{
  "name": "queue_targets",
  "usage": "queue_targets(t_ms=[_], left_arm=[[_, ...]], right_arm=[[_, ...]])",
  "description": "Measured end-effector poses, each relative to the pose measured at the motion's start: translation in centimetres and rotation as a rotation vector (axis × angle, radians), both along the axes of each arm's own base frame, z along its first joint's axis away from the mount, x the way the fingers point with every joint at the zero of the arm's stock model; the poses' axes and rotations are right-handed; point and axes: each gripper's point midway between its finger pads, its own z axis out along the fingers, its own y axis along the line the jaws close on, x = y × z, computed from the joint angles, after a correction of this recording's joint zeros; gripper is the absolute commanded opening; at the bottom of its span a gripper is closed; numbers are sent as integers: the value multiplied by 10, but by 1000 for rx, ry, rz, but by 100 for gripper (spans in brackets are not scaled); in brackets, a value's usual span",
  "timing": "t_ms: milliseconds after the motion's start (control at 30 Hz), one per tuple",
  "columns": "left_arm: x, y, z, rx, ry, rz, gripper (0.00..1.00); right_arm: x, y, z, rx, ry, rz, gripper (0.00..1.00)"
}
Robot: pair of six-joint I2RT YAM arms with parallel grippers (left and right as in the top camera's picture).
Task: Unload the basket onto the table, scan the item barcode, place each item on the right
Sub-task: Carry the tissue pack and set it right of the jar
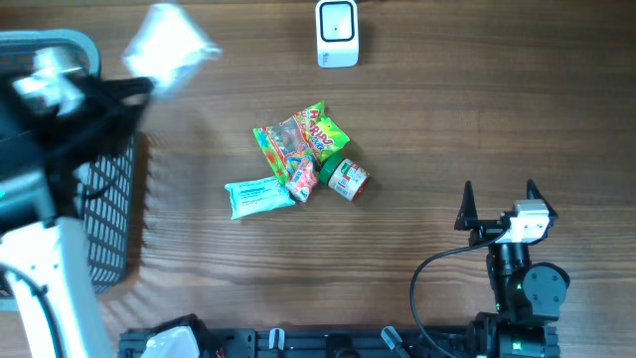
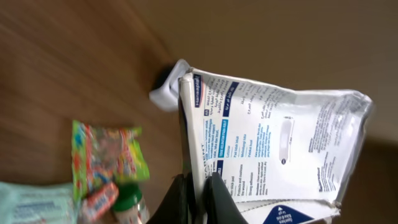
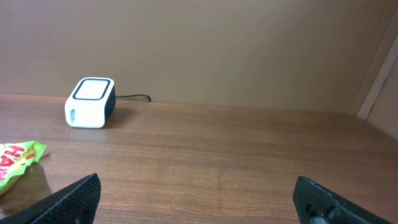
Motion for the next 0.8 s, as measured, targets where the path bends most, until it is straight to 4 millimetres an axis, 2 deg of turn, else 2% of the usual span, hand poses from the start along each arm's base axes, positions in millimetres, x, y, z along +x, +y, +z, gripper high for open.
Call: queue_targets(t_ms=[33, 167, 300, 400, 533, 633, 700, 800], left_arm=[[4, -24, -7, 15, 20, -55, 4], [16, -97, -37, 91, 92, -192, 4], [27, -166, -72, 160, 139, -297, 4], [32, -221, -117, 222, 195, -375, 4], [44, -274, -164, 258, 200, -438, 4], [44, -310, -213, 288, 228, -497, 4], [41, -325, -244, 310, 258, -524, 4], [32, -336, -280, 350, 308, -549, 4]], right_arm=[[0, 0, 0, 0, 0, 0, 100], [0, 0, 0, 0, 0, 0, 100], [0, 0, 0, 0, 0, 0, 100], [0, 0, 0, 0, 0, 0, 100], [0, 0, 0, 0, 0, 0, 100], [0, 0, 0, 0, 0, 0, 100], [0, 0, 0, 0, 0, 0, 100], [0, 0, 0, 0, 0, 0, 100]])
